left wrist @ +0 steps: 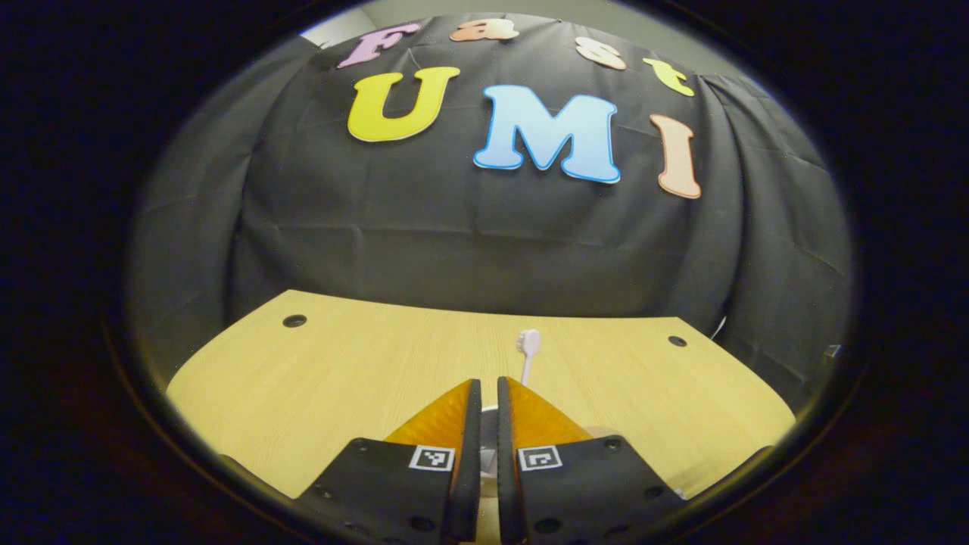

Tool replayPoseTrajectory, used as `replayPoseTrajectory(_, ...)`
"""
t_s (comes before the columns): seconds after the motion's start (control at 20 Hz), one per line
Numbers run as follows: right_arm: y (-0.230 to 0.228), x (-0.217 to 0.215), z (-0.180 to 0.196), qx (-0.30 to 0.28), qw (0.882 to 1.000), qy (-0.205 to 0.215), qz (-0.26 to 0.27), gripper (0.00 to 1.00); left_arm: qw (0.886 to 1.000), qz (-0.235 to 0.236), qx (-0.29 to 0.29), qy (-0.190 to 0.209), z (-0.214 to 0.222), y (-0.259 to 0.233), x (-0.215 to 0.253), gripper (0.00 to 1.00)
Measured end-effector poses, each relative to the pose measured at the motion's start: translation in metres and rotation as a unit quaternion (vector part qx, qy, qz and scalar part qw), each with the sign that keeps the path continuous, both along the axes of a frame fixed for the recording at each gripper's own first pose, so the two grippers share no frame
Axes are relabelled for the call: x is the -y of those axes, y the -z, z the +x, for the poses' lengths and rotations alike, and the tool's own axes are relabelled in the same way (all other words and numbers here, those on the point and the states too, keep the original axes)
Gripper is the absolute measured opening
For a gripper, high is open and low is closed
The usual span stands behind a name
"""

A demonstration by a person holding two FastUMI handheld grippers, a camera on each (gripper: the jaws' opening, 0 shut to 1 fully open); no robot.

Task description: Put the toothbrush and toothpaste on the desktop into the cup, then pick up the cup and place it on the coaster on the desktop.

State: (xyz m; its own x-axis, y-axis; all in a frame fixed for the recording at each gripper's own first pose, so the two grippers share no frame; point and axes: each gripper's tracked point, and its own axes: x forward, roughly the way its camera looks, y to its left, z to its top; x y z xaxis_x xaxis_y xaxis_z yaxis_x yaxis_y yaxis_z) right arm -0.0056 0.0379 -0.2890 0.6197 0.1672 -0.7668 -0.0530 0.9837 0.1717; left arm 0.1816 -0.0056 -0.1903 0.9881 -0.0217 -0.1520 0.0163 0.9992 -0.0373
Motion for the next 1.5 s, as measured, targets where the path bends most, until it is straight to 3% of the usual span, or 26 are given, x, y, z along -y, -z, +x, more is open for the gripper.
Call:
replayPoseTrajectory(0.35,-0.067,-0.021,0.075,0.081,0.995,0.035,0.056,0.07,1.0,0.016,-0.008,-0.003,-0.032,-0.007,-0.027,0.18)
replayPoseTrajectory(0.55,-0.109,-0.044,0.12,0.12,0.981,0.072,0.13,0.07,1.0,0.018,-0.015,-0.002,-0.043,-0.004,-0.043,0.18)
replayPoseTrajectory(0.95,-0.162,-0.097,0.184,0.178,0.953,0.103,0.221,0.07,0.999,0.024,-0.033,-0.012,-0.068,-0.004,-0.09,0.19)
replayPoseTrajectory(1.25,-0.159,-0.128,0.216,0.21,0.944,0.104,0.234,0.07,0.998,0.026,-0.047,-0.021,-0.074,0.004,-0.121,0.17)
replayPoseTrajectory(1.5,-0.153,-0.141,0.221,0.273,0.942,0.074,0.182,0.07,0.998,0.016,-0.058,-0.026,-0.074,0.012,-0.134,0.19)
